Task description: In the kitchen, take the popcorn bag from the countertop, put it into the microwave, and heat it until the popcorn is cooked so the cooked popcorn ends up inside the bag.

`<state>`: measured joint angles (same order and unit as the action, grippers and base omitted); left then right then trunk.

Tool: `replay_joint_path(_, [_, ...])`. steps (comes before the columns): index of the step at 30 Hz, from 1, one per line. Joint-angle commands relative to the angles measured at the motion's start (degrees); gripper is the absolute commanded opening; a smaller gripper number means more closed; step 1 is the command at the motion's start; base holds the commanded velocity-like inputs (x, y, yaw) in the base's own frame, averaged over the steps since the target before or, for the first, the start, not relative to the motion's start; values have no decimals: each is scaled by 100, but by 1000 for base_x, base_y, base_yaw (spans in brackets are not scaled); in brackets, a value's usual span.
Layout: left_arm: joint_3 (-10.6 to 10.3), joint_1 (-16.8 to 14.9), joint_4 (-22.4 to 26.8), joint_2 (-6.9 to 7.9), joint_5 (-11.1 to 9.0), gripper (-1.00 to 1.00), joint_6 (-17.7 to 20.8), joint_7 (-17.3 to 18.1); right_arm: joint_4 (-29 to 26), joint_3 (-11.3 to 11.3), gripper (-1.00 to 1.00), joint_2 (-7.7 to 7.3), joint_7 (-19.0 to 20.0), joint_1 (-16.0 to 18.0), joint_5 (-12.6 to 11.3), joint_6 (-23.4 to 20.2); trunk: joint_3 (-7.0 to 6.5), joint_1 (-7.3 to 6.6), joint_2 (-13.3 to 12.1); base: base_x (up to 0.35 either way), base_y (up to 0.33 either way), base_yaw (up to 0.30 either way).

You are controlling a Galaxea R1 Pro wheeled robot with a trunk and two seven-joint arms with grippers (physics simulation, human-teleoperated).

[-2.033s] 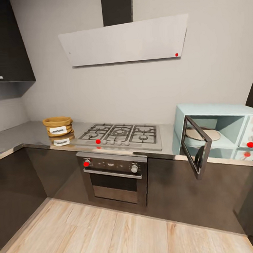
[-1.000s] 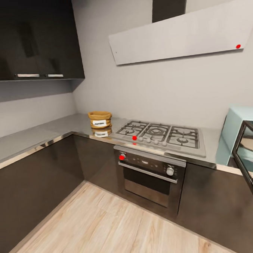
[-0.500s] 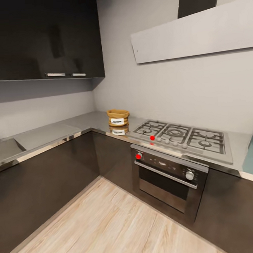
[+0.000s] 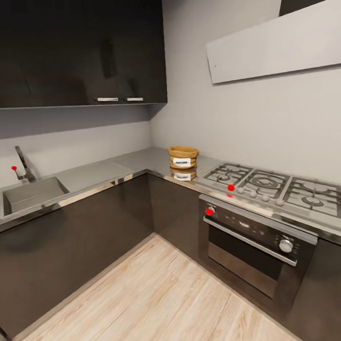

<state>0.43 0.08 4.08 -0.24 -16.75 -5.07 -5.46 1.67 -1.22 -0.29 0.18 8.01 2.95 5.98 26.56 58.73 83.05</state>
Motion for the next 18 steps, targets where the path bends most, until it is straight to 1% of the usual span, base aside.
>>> replay_joint_path(1, [1, 1, 11, -2, -21, 100, -11, -17, 18, -16, 100, 1, 1, 7, 31, 34, 5, 0, 3, 0, 0, 300])
replay_joint_path(7, [1, -2, 13, -2, -21, 100, -11, -17, 18, -13, 100, 1, -1, 7, 29, 37, 5, 0, 3, 0, 0, 300])
replay_joint_path(8, [1, 0, 13, -2, -21, 100, -11, -13, 18, -18, 100, -13, -6, 7, 18, 52, 5, 0, 3, 0, 0, 156])
replay_joint_path(10, [1, 1, 13, 0, -21, 100, -9, -9, 18, -31, 100, -24, -8, 7, -6, 67, 5, 0, 3, 0, 0, 60])
replay_joint_path(18, [1, 1, 13, 2, -21, 100, -2, -6, 18, -19, 100, -12, -9, 7, 21, 40, 5, 0, 3, 0, 0, 7])
